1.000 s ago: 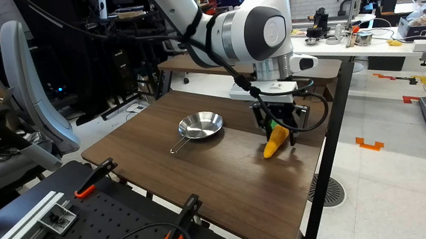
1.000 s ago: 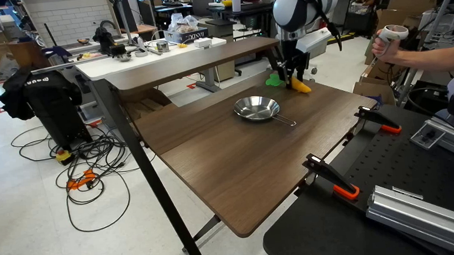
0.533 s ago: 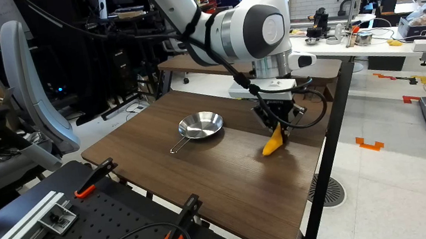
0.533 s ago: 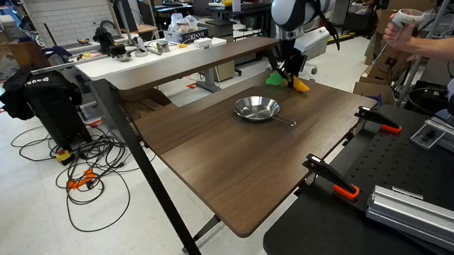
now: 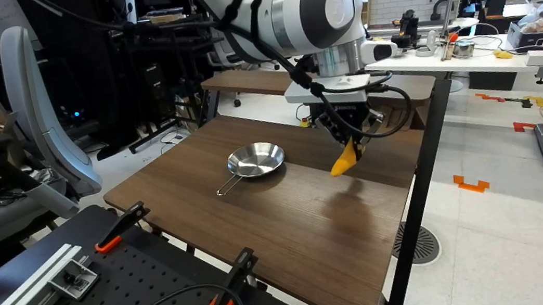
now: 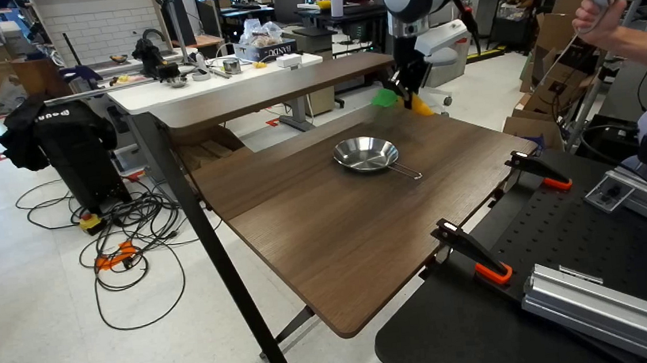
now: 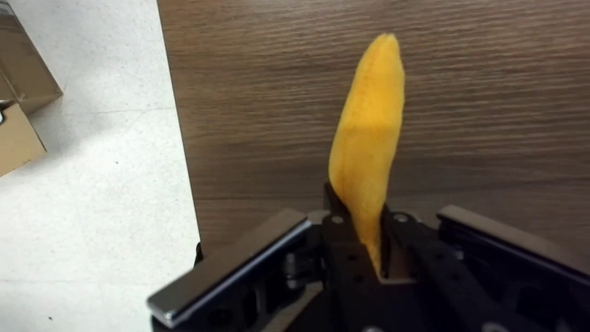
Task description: Place the carrot plush toy on the silver pan
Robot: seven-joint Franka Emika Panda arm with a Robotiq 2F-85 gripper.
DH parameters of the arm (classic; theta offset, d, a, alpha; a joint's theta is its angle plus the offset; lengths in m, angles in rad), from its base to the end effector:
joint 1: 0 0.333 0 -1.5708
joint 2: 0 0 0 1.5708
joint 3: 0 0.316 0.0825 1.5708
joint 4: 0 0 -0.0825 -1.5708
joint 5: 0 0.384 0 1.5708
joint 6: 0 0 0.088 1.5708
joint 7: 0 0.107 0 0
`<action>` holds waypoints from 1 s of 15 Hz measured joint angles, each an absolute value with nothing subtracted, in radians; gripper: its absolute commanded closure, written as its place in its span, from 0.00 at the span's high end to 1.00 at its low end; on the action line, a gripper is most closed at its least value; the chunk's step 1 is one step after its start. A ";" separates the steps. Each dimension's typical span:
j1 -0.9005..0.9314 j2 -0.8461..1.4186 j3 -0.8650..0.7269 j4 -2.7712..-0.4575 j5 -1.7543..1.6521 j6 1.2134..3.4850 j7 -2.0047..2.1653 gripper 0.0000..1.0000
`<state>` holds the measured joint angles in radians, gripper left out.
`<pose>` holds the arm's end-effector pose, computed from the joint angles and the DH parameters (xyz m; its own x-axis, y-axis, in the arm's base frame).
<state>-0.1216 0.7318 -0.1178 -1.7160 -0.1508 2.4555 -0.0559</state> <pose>0.6535 -0.1522 0.1670 0.9992 -0.0378 -0.0133 -0.0349 -0.9842 0.1733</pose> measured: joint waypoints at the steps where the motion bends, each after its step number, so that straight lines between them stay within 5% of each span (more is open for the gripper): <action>1: -0.114 0.711 -0.116 -1.729 -0.151 2.456 -0.056 0.03; 15: 0.026 0.508 -0.057 -1.901 -0.151 2.456 -0.047 0.03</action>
<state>0.0257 0.5082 -0.0572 -1.9005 -0.1512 2.4555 -0.0471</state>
